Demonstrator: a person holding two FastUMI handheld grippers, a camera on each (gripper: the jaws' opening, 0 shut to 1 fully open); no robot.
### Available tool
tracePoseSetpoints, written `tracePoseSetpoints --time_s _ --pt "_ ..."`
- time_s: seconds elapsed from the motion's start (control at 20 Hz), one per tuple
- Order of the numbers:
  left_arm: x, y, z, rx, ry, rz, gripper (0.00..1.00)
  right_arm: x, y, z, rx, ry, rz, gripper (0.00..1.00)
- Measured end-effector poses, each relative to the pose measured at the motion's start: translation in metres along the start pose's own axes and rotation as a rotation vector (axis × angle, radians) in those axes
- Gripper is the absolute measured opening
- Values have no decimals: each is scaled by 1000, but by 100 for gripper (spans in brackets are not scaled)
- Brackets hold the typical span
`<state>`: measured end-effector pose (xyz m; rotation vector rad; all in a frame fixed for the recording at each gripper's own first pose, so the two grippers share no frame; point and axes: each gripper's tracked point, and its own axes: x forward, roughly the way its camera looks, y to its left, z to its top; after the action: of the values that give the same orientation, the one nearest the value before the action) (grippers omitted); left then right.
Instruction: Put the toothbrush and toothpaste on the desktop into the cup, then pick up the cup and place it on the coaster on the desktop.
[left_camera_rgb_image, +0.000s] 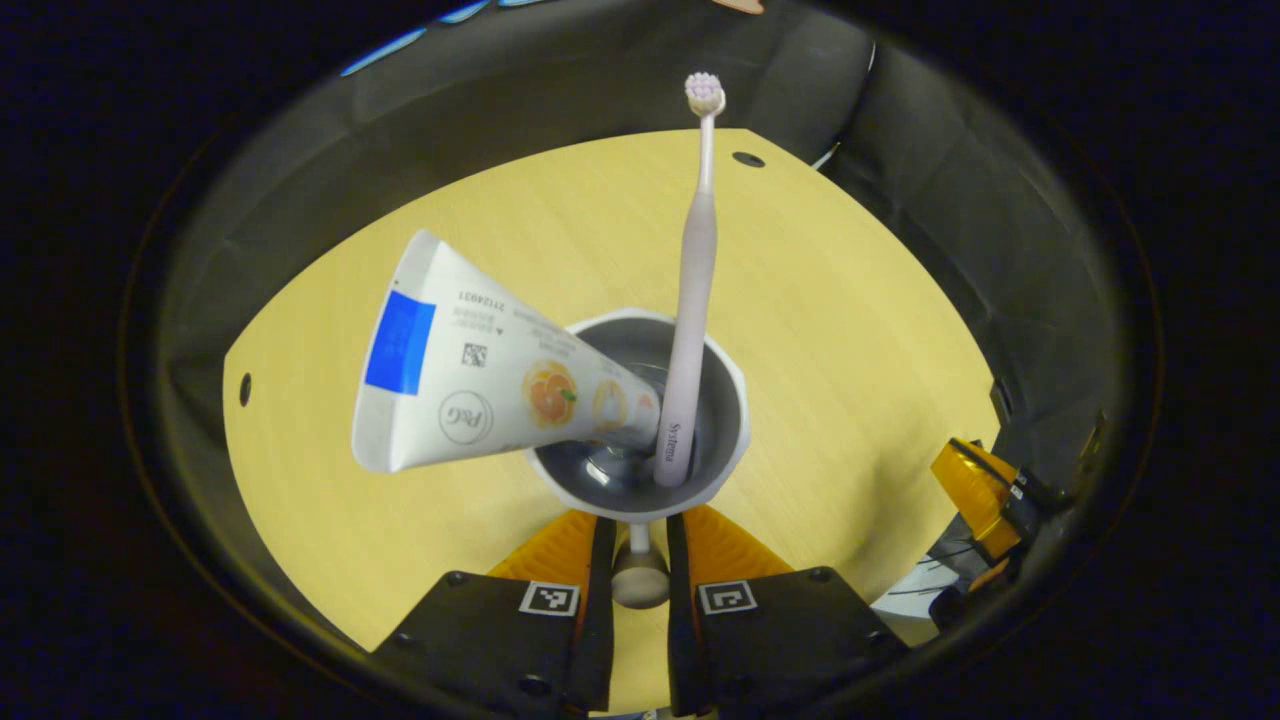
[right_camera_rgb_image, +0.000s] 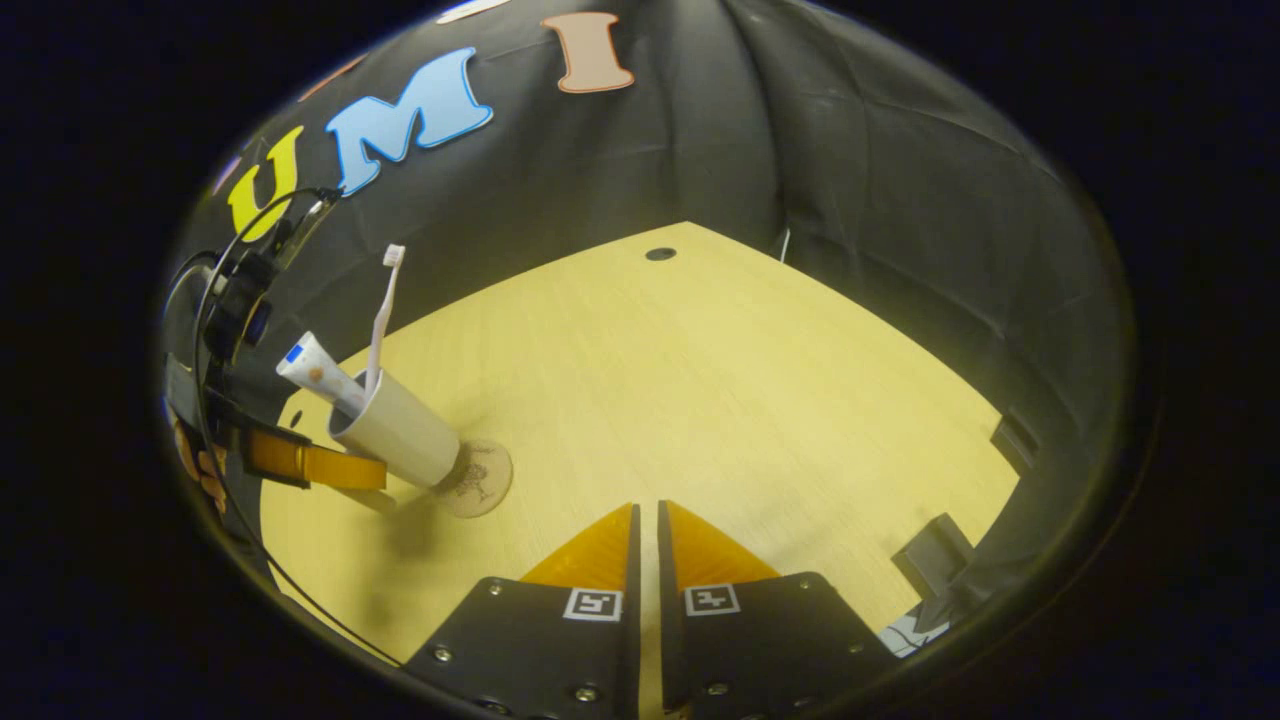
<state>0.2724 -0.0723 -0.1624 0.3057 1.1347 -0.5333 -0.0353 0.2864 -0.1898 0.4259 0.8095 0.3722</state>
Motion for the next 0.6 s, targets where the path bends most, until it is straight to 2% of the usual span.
tracePoseSetpoints --time_s 0.25,0.6 --pt "7 -13 -3 16 26 9 28 -3 -19 2 41 -6 -19 9" --pt "18 -6 3 4 67 25 29 -2 -33 0 52 7 -20 9"
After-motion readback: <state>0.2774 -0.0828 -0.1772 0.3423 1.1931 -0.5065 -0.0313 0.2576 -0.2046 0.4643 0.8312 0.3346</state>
